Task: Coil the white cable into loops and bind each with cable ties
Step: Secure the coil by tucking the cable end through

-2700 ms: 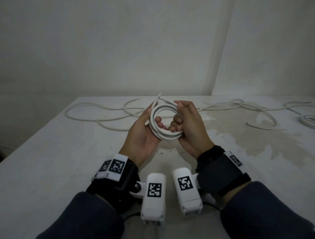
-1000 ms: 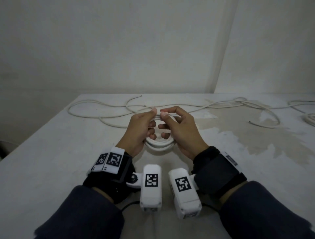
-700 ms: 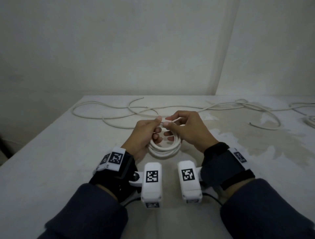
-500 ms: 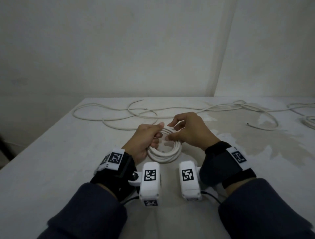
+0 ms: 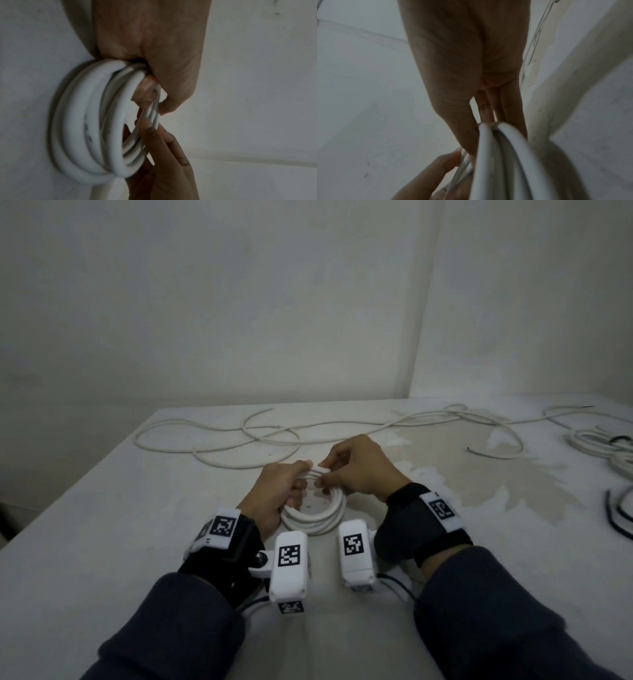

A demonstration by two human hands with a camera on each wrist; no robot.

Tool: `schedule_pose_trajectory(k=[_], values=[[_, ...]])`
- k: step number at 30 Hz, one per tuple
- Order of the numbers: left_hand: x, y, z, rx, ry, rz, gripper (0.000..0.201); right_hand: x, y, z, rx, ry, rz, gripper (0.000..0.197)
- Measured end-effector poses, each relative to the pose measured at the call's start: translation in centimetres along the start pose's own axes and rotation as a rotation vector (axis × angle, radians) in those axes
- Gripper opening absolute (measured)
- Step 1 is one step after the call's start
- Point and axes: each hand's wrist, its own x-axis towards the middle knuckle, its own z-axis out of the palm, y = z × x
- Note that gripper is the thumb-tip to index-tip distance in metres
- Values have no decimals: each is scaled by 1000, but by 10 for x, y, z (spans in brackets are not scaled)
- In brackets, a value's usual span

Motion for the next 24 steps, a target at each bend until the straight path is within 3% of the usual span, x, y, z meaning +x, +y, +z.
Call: schedule_pose_trajectory(k=[4,6,13,16,19,24], values=[[-2,-5,15,85,24,104,27,-15,10,-25,164,-138,128,14],[1,-8,24,64,22,115,27,-22,21,-45,172,-116,196,15],[16,-23,90,6,-4,115,33,-50,78,-131,-57,326,386,5],[20,-29,122,5,-13,122,30,-69,114,-175,-310,529,523,14],[23,-34,140,13,-13,117,28,-94,133,-209,-520,558,659,19],[26,-36,140,43,-12,116,29,-124,144,-237,-606,518,809,13]])
